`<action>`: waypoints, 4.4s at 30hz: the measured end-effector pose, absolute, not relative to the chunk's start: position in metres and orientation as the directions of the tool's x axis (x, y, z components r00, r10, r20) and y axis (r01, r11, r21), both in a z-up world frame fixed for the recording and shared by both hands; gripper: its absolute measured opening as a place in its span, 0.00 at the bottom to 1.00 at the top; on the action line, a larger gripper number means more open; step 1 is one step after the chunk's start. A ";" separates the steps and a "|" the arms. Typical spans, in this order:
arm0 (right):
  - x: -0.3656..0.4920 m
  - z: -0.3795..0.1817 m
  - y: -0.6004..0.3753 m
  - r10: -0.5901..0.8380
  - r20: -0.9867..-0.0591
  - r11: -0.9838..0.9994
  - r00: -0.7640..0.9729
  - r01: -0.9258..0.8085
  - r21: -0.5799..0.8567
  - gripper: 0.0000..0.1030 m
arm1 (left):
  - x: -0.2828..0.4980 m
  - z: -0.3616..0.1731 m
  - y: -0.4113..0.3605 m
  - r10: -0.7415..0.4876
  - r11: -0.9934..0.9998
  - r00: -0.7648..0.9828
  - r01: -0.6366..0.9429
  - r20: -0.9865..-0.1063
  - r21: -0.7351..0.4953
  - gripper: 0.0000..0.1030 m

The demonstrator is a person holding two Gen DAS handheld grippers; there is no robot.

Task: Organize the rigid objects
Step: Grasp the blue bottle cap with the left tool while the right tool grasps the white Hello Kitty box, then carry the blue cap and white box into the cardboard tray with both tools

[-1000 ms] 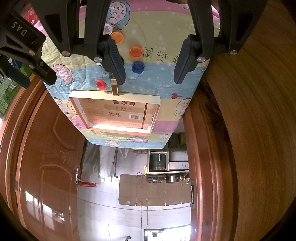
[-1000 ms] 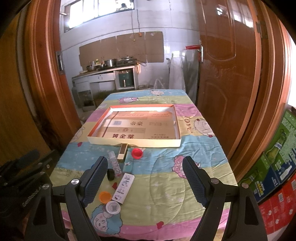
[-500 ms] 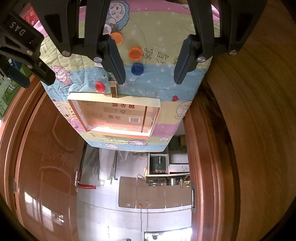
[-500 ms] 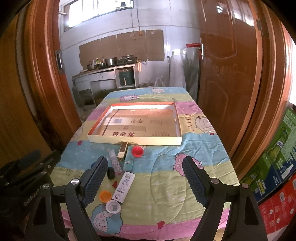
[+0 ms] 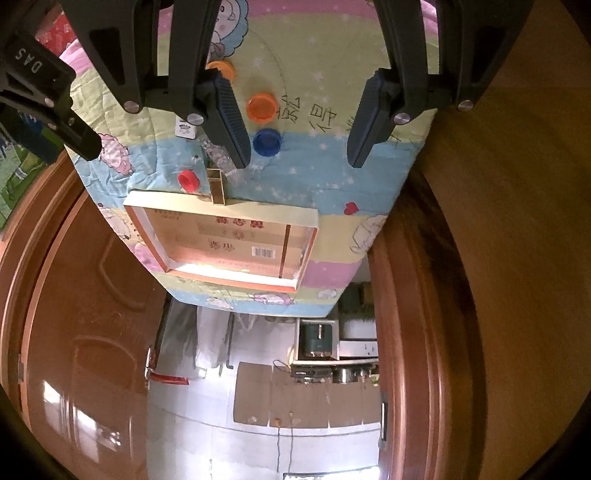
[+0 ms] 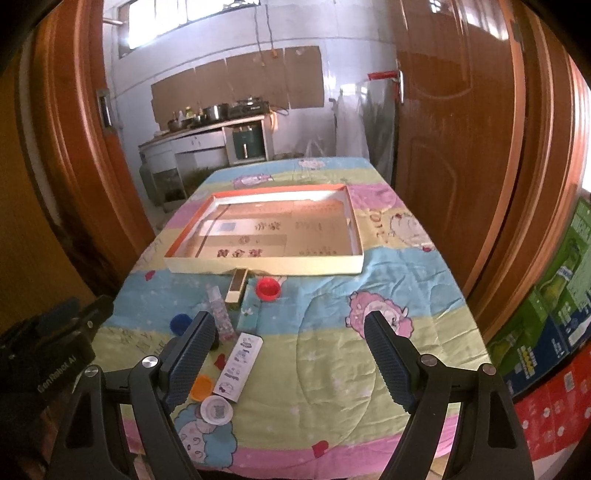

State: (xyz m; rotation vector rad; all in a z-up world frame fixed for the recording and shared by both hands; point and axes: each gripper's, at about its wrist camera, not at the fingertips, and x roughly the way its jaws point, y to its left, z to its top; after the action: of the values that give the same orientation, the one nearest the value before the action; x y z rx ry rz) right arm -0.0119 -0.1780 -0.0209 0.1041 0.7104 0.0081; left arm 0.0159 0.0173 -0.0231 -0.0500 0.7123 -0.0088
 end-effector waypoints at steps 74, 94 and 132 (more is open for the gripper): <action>0.045 -0.075 -0.147 0.146 -0.765 0.989 0.628 -0.075 0.127 0.25 | 0.098 -0.066 0.010 -0.208 0.977 0.626 0.165 -0.752 -0.133 0.29; 0.128 -0.013 -0.182 0.182 -0.708 0.983 0.682 -0.155 0.103 0.25 | 0.175 -0.009 -0.026 -0.156 0.986 0.688 0.152 -0.709 -0.069 0.29; 0.348 -0.068 -0.203 0.194 -0.864 0.980 0.465 -0.123 0.154 0.25 | 0.358 -0.086 -0.047 -0.177 0.983 0.430 0.129 -0.885 -0.134 0.29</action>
State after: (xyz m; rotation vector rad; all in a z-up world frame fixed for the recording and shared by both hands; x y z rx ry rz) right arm 0.3477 -0.2028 -0.0684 0.0732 1.0699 0.1950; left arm 0.3580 -0.0470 -0.0865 -0.0483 1.1096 -0.1912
